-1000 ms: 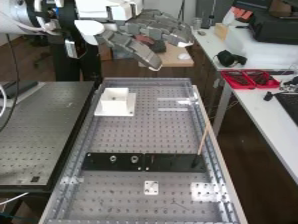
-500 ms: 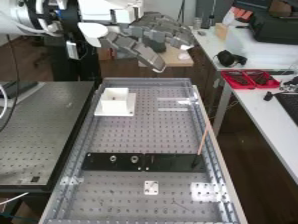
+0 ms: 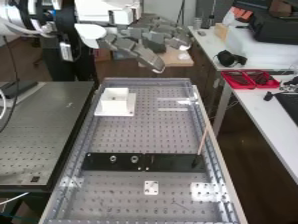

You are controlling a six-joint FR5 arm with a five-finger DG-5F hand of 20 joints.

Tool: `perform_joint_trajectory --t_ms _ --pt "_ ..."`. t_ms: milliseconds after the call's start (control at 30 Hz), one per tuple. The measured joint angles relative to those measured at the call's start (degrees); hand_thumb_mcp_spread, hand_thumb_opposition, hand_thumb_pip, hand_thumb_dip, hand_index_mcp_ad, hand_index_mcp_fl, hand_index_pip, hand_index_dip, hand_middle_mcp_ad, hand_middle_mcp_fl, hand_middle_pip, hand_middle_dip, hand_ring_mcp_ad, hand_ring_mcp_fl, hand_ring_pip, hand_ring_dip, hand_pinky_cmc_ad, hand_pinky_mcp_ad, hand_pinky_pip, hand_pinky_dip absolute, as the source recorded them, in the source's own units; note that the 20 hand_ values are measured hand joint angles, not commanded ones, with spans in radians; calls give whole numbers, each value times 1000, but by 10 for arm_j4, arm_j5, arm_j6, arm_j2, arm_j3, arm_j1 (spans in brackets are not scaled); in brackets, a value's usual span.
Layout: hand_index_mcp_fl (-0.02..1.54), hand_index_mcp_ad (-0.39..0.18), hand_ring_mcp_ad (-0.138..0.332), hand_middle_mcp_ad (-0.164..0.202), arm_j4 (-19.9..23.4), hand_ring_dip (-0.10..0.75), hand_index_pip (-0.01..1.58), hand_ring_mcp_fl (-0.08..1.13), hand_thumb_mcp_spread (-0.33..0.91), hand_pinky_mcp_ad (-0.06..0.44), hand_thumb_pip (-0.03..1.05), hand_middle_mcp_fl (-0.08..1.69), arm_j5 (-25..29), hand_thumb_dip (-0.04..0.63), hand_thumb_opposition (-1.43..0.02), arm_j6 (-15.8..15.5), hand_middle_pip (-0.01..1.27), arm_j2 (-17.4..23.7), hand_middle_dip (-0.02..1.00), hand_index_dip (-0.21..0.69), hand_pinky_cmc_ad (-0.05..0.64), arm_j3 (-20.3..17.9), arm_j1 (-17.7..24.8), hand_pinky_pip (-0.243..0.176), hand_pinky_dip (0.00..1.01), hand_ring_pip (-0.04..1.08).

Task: Grab the smaller nut and place it in the white container

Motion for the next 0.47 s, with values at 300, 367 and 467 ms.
perform_joint_trajectory --t_ms 300,367,467 --pt "37 -136 138 70 2 152 387 14 211 339 602 80 -23 159 -775 -4 129 -2 300 51 443 3 -11 -93 538 108" --pt "37 -136 138 70 2 150 387 14 211 339 602 80 -28 155 -775 -6 129 -3 300 51 443 4 -12 -93 538 108" --pt "54 -136 138 70 0 150 387 14 211 339 602 82 -34 155 -775 -8 129 -4 300 51 443 7 -14 -93 538 108"
